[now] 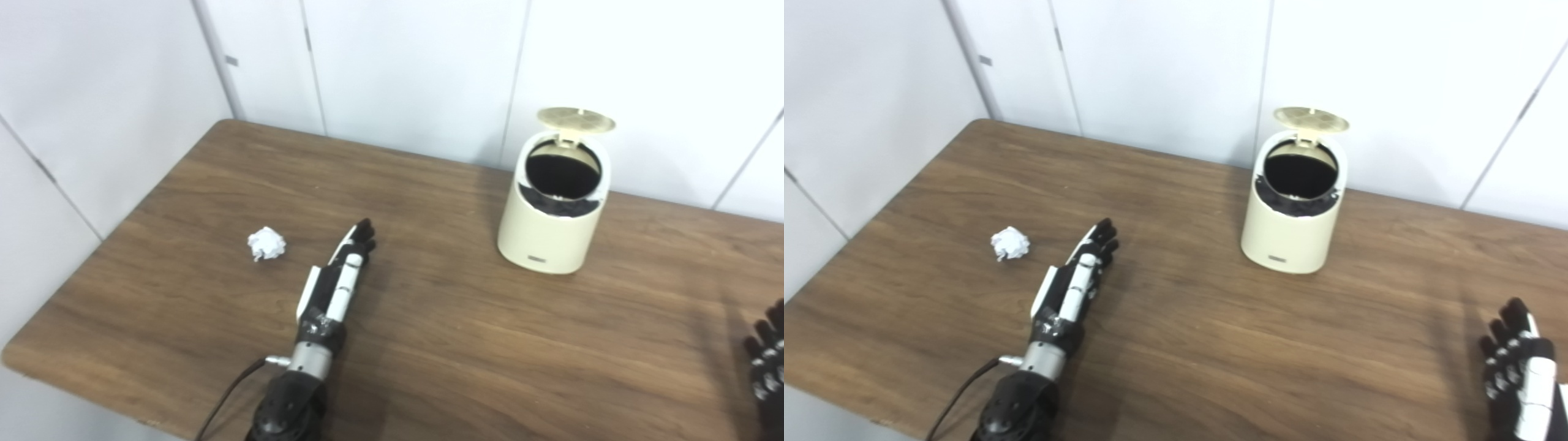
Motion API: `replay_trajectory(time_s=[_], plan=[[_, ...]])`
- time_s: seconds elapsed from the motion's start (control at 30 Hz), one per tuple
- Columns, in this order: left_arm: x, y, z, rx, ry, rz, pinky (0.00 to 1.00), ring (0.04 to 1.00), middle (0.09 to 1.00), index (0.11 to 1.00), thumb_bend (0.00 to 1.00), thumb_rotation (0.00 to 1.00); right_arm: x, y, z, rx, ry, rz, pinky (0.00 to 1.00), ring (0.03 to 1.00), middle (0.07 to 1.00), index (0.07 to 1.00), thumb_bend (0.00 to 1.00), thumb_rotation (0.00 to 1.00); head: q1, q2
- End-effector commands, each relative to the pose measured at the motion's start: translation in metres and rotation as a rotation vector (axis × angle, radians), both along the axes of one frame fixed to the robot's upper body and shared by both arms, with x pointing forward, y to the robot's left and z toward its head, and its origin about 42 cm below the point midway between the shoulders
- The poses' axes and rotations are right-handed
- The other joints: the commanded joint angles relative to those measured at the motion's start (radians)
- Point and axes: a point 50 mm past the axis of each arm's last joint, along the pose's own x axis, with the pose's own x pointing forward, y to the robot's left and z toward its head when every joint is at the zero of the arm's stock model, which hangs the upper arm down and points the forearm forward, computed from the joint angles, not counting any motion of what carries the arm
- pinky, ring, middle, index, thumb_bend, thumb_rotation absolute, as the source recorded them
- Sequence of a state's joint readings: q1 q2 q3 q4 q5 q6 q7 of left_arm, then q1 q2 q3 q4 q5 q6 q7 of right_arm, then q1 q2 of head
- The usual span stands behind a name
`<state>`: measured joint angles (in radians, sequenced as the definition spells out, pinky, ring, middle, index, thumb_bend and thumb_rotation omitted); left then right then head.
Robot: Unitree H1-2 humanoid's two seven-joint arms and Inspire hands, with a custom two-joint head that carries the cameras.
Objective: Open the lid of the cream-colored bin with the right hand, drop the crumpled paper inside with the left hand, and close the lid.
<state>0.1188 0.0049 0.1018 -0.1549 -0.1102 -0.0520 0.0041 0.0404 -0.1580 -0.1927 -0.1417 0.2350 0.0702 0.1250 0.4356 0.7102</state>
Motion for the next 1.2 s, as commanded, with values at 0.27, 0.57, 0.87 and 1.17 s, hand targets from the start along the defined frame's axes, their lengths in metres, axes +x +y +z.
replay_trajectory(time_s=[0.27,0.57,0.87,1.17], plan=[[0.004,-0.006,-0.005,0.052,0.049,0.018,0.98,0.948,0.937,0.945,0.52,0.63,0.007,0.008,0.02,0.011,-0.063,0.017,1.0,1.0,1.0,0.963,0.47,1.0,-0.001,-0.015],[0.012,0.008,0.029,0.191,-0.013,0.068,0.91,0.932,0.916,0.921,0.6,0.35,0.008,0.011,0.018,0.023,-0.063,0.018,1.0,1.0,1.0,0.959,0.48,1.0,-0.015,-0.025],[0.02,0.035,0.088,0.447,-0.113,0.136,0.84,0.884,0.888,0.901,0.72,0.21,0.006,0.016,0.014,0.036,-0.051,0.014,1.0,1.0,1.0,0.983,0.52,1.0,-0.017,-0.03],[0.023,0.059,0.128,0.546,-0.187,0.169,0.88,0.896,0.907,0.913,0.85,0.14,0.005,0.014,0.012,0.034,-0.047,0.021,1.0,1.0,1.0,0.998,0.5,1.0,-0.024,-0.029]])
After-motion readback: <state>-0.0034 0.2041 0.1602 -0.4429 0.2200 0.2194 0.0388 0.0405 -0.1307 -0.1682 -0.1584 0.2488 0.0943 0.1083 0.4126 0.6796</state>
